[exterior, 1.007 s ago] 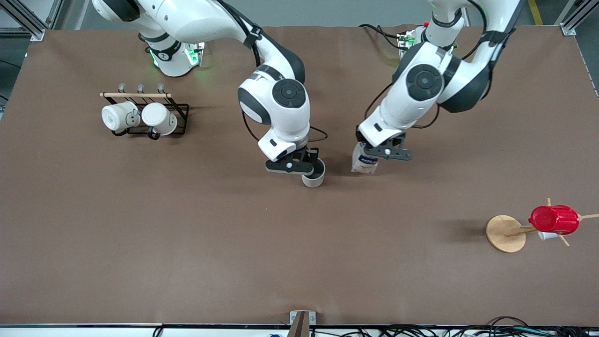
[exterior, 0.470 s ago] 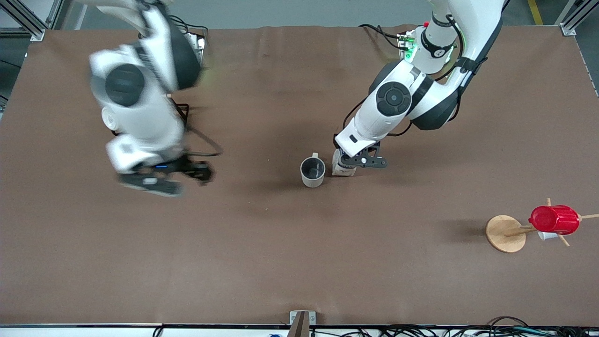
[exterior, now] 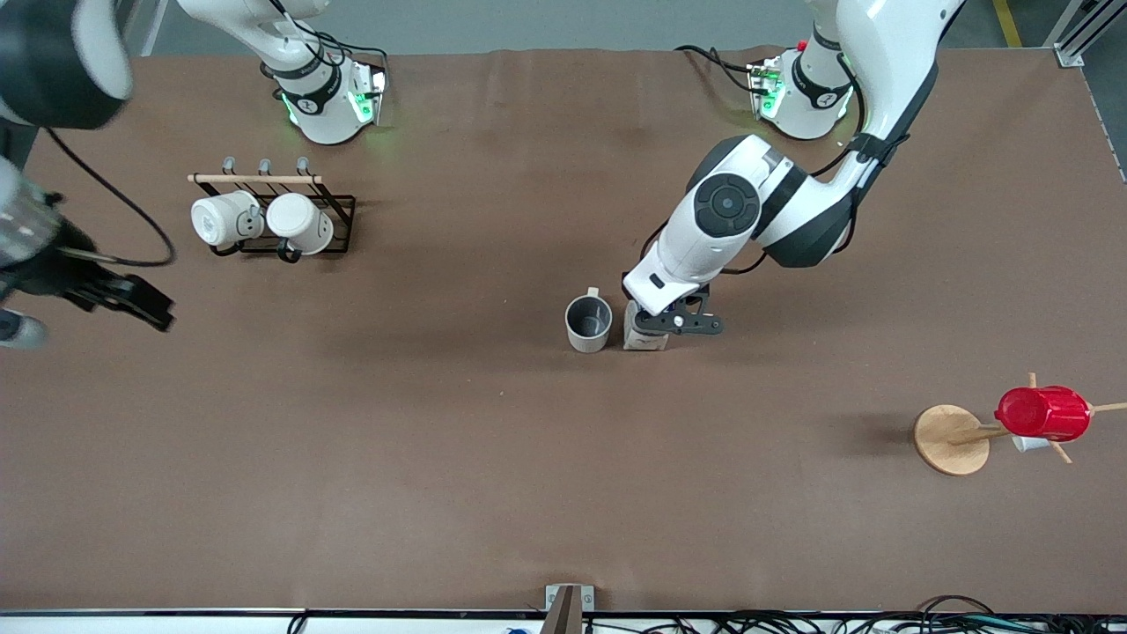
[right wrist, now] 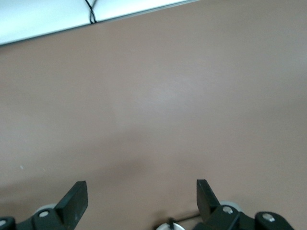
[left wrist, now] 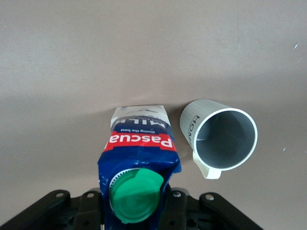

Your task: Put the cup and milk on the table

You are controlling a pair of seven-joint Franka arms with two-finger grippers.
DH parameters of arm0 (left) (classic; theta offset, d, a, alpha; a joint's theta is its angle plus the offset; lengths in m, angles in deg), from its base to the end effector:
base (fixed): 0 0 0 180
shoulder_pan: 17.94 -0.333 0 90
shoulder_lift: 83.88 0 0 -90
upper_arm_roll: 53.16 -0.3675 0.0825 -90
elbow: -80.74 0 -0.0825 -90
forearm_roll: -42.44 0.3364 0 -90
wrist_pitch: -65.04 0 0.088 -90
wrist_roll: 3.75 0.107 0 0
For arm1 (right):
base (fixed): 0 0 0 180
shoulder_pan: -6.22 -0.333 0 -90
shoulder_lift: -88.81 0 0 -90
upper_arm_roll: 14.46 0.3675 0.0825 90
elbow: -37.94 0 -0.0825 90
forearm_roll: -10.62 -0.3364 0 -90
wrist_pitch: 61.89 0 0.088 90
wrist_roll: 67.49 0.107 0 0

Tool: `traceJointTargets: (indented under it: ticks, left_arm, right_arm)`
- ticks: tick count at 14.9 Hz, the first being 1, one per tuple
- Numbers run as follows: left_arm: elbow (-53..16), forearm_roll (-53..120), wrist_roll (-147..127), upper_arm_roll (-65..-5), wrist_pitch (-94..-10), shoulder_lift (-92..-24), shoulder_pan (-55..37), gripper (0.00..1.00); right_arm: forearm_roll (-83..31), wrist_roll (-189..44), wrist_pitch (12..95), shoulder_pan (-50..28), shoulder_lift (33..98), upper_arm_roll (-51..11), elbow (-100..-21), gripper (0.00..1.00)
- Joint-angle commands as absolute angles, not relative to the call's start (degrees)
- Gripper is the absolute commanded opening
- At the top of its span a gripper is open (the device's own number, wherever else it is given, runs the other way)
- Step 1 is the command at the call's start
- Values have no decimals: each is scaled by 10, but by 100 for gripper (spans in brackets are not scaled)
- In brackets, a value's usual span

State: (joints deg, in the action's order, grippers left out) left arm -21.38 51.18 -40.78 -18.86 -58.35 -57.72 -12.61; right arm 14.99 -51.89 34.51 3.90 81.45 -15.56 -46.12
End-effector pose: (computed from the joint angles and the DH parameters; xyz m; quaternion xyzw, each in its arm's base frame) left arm 0.5168 -0.3541 0.4097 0.9972 -0.0410 -0.0386 0.0485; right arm 0.5642 0.0056 0.6624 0.9908 -0.1222 0.0487 0.0325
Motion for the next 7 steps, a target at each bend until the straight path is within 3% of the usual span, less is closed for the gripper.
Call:
traceJointTargets:
  ticks: [1, 7]
  left_arm:
    - [-191, 532, -422, -180, -578, -562, -122, 27]
    - [-191, 533, -426, -176, -578, -561, -119, 27]
  right_arm:
    - [133, -596, 311, 52, 848, -174, -474, 100]
    - [97, -620, 273, 40, 859, -197, -472, 100]
